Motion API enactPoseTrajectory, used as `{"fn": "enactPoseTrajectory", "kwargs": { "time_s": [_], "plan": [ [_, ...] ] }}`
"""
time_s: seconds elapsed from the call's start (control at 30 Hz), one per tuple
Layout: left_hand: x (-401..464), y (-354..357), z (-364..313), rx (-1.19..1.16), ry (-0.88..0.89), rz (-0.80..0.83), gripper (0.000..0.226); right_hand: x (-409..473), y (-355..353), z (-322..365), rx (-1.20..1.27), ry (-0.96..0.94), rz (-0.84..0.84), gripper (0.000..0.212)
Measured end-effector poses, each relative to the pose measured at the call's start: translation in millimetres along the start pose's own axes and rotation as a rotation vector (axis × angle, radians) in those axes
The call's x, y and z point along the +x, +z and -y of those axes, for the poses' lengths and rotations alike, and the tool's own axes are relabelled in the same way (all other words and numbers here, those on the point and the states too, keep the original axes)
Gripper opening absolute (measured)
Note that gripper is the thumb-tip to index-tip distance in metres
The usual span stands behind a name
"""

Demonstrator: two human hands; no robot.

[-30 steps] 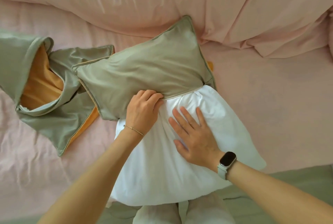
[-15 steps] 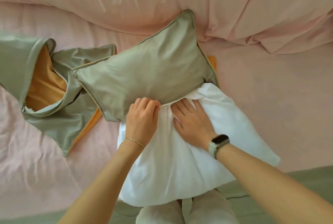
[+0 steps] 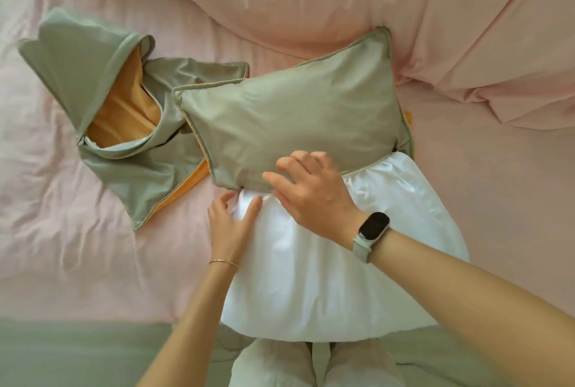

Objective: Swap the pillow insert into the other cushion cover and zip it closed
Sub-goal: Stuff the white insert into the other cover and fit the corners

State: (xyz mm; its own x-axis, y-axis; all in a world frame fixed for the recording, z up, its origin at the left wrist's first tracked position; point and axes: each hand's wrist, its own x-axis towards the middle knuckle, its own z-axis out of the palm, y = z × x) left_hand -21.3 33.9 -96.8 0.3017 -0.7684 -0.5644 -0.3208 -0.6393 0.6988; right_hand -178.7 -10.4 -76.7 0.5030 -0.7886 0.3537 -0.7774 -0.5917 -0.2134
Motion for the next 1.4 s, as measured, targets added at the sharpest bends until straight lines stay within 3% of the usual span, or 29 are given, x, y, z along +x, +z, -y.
{"fn": "enactPoseTrajectory", "kwargs": {
  "time_s": [0.07, 0.13, 0.2, 0.3, 0.43, 0.53, 0.63, 0.7, 0.83, 0.9, 0.97, 1.07, 1.17, 1.23, 1.3, 1.37, 1.4],
  "plan": [
    [-3, -7, 16, -0.069, -0.165, 0.125, 0.068, 9, 9, 5, -0.043, -0.16, 0.126, 0.013],
    [-2, -12, 25, -0.138, -0.197, 0.235, 0.058, 12, 15, 3, -0.117, -0.244, 0.214, 0.017],
    [-1, -13, 22, -0.151, -0.115, 0.247, 0.047, 14, 17, -5, -0.185, -0.221, 0.267, 0.027],
    [-3, -11, 3, -0.147, 0.096, 0.12, 0.024, 26, 13, -9, -0.195, -0.131, 0.317, 0.024],
    [-5, -13, -26, -0.274, 0.263, -0.001, 0.037, 64, -5, -19, 0.133, 0.123, 0.366, 0.01],
    [-8, -9, -45, -0.206, 0.416, 0.058, 0.052, 92, -31, -34, 0.457, 0.502, 0.448, 0.013],
    [-13, 14, -70, -0.023, 0.637, 0.135, 0.053, 100, -48, -39, 0.621, 0.76, 0.26, 0.008],
    [-4, 36, -87, 0.088, 0.687, 0.15, 0.05, 98, -51, -35, 0.709, 0.861, 0.175, 0.009],
    [36, 66, -111, 0.677, 0.495, 0.213, 0.04, 80, -44, -23, 0.758, 0.945, 0.192, 0.015],
    [49, 75, -117, 0.819, 0.47, 0.222, 0.037, 72, -42, -26, 0.737, 0.981, 0.169, 0.017],
    [52, 80, -114, 0.711, 0.548, 0.136, 0.035, 74, -45, -40, 0.679, 0.992, 0.096, 0.018],
    [43, 69, -100, 0.172, 0.656, -0.121, 0.039, 83, -50, -64, 0.589, 0.964, 0.039, 0.014],
    [47, 45, -79, -0.071, 0.525, -0.285, 0.034, 82, -44, -65, 0.568, 0.894, 0.089, 0.01],
    [58, 33, -76, -0.062, 0.287, -0.222, 0.043, 74, -36, -55, 0.546, 0.819, 0.099, 0.01],
    [70, 27, -75, 0.16, 0.097, -0.076, 0.064, 63, -28, -46, 0.453, 0.697, 0.076, 0.013],
    [76, 20, -74, 0.307, 0.036, 0.092, 0.071, 56, -24, -44, 0.245, 0.551, 0.078, 0.016],
    [76, 16, -74, 0.268, 0.037, 0.168, 0.071, 56, -22, -45, 0.111, 0.455, 0.079, 0.015]
  ]
}}
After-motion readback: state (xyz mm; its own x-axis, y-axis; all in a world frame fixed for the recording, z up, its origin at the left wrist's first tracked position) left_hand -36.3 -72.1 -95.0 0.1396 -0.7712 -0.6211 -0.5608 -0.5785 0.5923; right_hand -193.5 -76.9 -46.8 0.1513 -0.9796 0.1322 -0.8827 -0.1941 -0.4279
